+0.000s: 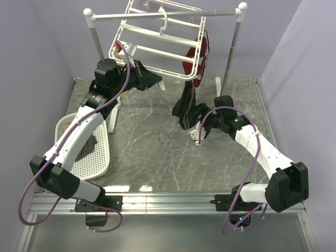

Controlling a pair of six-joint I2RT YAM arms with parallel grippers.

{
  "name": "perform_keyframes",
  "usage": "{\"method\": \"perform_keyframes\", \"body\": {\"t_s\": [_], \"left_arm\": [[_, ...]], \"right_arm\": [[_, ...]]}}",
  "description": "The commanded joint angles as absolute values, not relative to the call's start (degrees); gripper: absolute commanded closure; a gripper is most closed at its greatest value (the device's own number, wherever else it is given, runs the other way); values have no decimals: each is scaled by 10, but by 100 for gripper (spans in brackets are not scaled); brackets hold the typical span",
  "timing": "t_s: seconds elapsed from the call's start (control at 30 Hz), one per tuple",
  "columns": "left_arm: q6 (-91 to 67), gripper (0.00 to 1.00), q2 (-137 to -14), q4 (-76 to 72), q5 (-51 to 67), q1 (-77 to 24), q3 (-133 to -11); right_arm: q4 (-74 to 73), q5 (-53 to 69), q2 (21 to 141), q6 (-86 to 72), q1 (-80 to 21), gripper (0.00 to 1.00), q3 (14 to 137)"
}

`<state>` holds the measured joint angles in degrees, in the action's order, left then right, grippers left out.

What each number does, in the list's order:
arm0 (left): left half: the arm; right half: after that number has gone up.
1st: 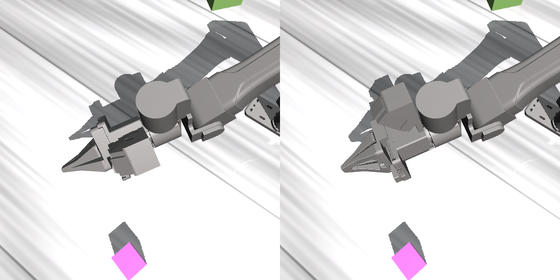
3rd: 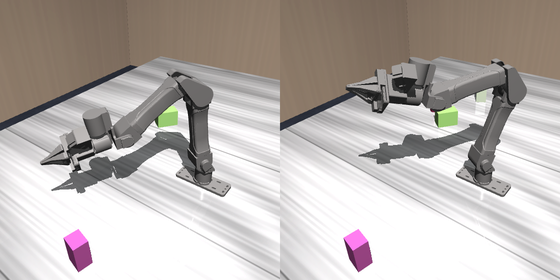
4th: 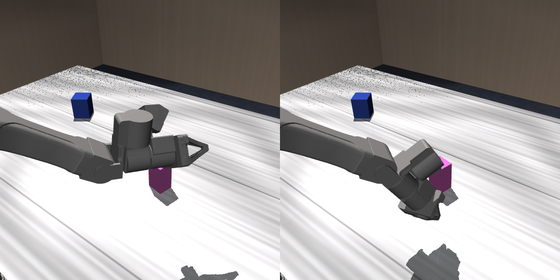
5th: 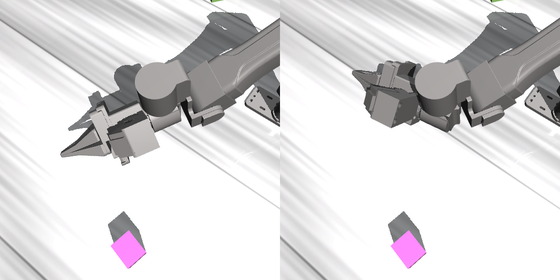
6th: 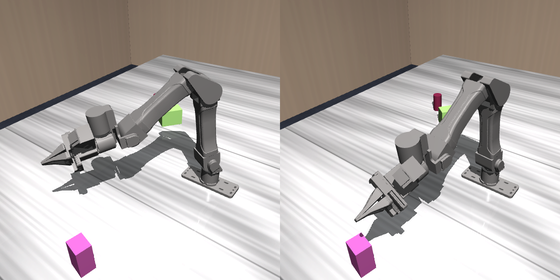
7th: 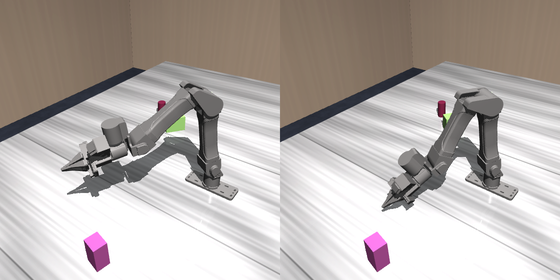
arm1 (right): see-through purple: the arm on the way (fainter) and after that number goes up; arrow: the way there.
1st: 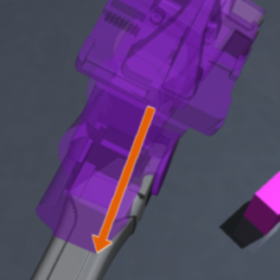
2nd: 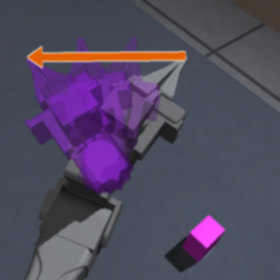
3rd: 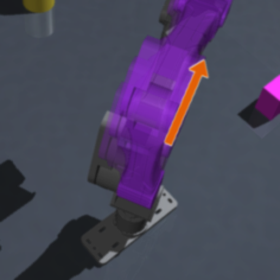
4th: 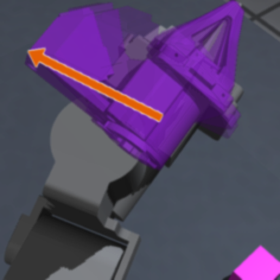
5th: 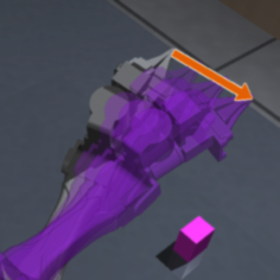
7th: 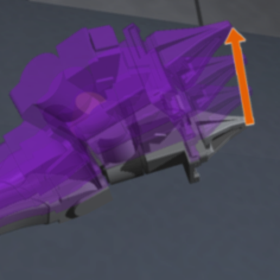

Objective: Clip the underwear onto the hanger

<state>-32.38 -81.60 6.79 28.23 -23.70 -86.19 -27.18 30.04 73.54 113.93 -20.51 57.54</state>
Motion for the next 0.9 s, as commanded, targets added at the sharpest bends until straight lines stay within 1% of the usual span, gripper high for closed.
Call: {"method": "perform_keyframes", "body": {"t_s": [0.0,0.6,0.77,0.87], "left_arm": [[-333,100,-820,70,304,-237,-867],[-332,100,-814,73,298,-237,-862],[-333,100,-813,71,300,-236,-862],[-334,100,-811,69,300,-237,-860]], "right_arm": [[-237,320,722,1518,-214,27,581],[-309,345,700,1516,-261,27,627],[-311,325,726,1516,-265,27,643],[-333,283,752,1517,-270,29,669]]}}
